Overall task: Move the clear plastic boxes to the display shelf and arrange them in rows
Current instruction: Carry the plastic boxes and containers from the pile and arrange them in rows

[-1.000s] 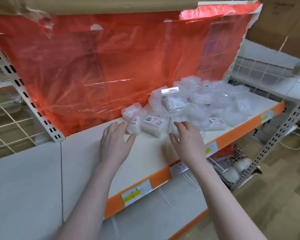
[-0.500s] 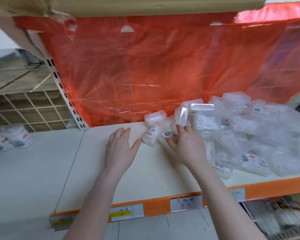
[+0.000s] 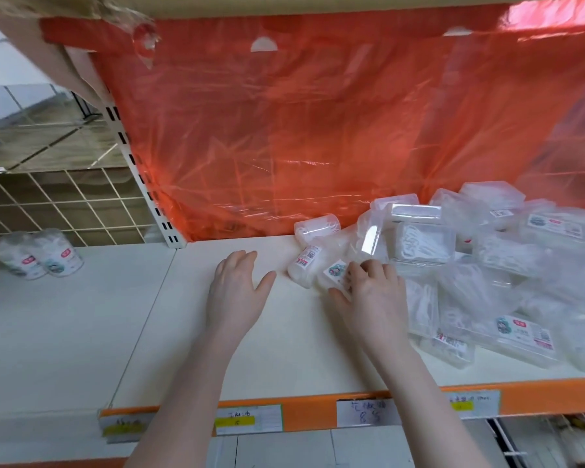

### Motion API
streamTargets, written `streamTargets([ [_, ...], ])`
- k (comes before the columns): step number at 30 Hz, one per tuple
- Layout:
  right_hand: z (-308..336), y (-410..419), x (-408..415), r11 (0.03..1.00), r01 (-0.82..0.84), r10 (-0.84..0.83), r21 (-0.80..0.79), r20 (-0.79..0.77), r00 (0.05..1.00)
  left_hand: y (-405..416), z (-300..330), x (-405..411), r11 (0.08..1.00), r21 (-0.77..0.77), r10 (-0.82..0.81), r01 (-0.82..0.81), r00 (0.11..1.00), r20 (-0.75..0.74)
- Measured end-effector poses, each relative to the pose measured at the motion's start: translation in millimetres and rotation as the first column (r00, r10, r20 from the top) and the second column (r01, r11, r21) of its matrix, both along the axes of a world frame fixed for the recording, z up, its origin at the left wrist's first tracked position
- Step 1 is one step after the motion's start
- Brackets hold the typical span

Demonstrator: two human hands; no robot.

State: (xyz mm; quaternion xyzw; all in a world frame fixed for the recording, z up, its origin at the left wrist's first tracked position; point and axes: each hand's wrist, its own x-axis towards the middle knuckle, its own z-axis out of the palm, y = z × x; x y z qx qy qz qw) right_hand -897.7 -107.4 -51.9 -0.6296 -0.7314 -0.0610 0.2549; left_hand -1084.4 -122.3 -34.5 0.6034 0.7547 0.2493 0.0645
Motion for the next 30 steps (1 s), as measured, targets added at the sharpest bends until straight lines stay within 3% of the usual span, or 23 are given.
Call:
streamTargets([
  [19, 16.8, -3.7, 4.4, 0.982, -0.025, 0.003, -0.189, -0.116, 0.993, 10.8, 3.0, -2.9, 0.996, -0.019, -0.089, 0.09, 0.994, 0.056],
  [26, 32.1, -15.9, 14.0, 0.997, 0.024, -0.044, -0.072, -0.293, 0.955, 23.1, 12.6, 9.0, 0.98, -0.039, -0.19, 0.193, 0.979, 0.079],
  [30, 34.0, -29.1, 26.1, 0.992, 0.107, -0.121, -0.061, -0.31, 0.943, 32.2, 14.9, 24.8, 0.961, -0.089, -0.251, 0.26, 0.963, 0.099],
])
